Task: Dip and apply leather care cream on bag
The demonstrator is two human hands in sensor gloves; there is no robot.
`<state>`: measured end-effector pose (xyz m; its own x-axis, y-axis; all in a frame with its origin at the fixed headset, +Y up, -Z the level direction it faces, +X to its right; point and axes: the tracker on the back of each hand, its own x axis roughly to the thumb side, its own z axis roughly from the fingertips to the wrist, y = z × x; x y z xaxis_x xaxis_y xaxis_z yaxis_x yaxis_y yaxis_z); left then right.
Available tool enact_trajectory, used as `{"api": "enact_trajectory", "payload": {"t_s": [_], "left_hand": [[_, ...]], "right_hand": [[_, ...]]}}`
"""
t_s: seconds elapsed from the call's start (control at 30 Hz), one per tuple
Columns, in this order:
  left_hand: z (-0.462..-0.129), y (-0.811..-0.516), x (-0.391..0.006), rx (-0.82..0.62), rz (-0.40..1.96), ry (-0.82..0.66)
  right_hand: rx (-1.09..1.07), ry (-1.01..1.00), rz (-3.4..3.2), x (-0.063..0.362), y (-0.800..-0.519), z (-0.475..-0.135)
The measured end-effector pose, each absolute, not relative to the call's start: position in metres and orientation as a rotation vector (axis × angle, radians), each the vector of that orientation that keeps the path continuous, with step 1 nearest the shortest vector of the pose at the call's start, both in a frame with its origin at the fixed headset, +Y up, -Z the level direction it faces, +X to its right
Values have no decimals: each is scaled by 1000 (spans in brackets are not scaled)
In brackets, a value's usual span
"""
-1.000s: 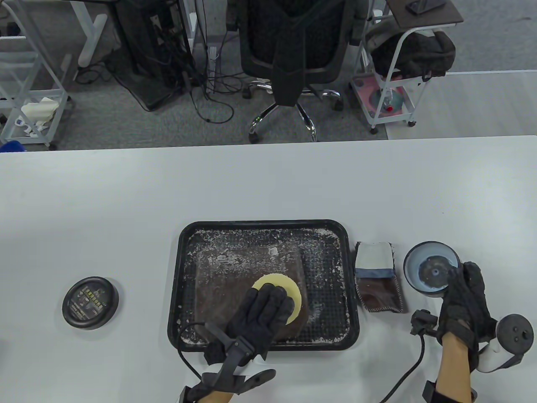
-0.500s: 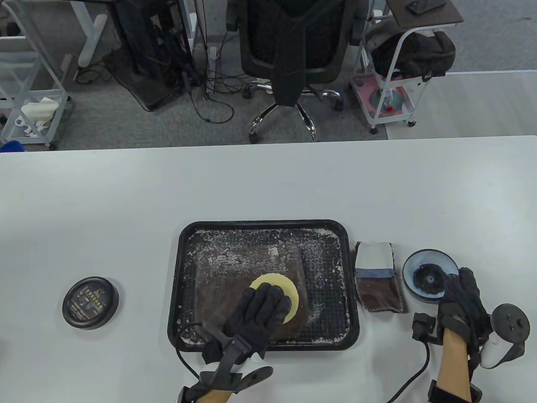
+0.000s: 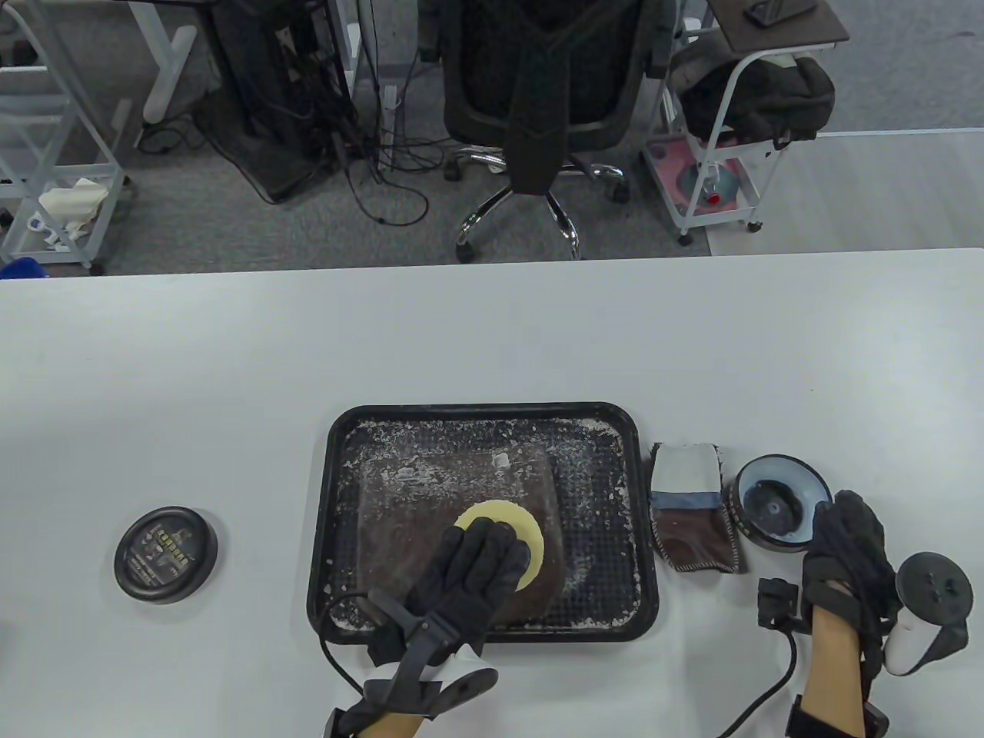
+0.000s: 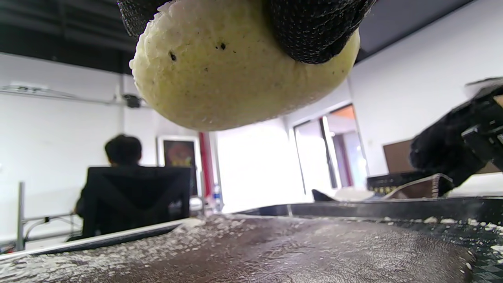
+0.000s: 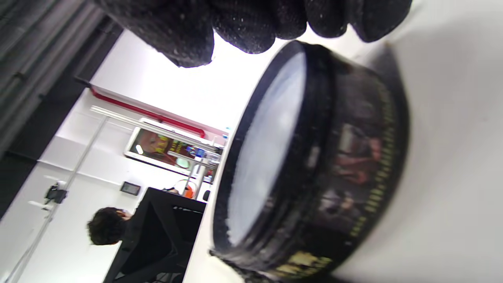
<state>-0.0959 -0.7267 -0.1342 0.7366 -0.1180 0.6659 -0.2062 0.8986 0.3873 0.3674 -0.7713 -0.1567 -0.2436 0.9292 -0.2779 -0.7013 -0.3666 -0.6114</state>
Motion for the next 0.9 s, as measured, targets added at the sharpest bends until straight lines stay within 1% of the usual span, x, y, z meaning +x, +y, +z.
{"api": "enact_trajectory", "payload": {"t_s": [0.13,0.2,0.23,0.3,0.4,0.43,0.47,0.5,0.6,0.67,0.77,0.9], "left_hand": [[-135,-727,-97,465,52,-739],[-136,-727,-98,466,55,-733],[-136,-727,-99,465,56,-731],[-137,-727,-100,463,58,-725],[-138,-727,-102,462,63,-715],[-138,-727,-103,462,65,-711],[-138,-727,-104,461,66,-708],[-139,-727,-105,461,68,-705],[-140,-727,-107,456,76,-694],[-141,-728,-108,452,79,-689],[-142,-729,-109,446,83,-682],[-143,-729,-110,444,89,-676]], "right_hand": [[-532,-565,1830,356,-752,-156],[-376,-646,1895,342,-738,-155],[-346,-659,1915,338,-735,-155],[-196,-702,2018,319,-725,-156],[-27,-714,2135,294,-717,-157],[89,-691,2176,281,-715,-158],[132,-671,2193,276,-714,-158],[218,-613,2242,266,-714,-160],[382,-437,2351,239,-720,-164],[451,-338,2414,225,-727,-167],[611,-208,2532,197,-735,-170],[735,-136,2549,170,-742,-167]]}}
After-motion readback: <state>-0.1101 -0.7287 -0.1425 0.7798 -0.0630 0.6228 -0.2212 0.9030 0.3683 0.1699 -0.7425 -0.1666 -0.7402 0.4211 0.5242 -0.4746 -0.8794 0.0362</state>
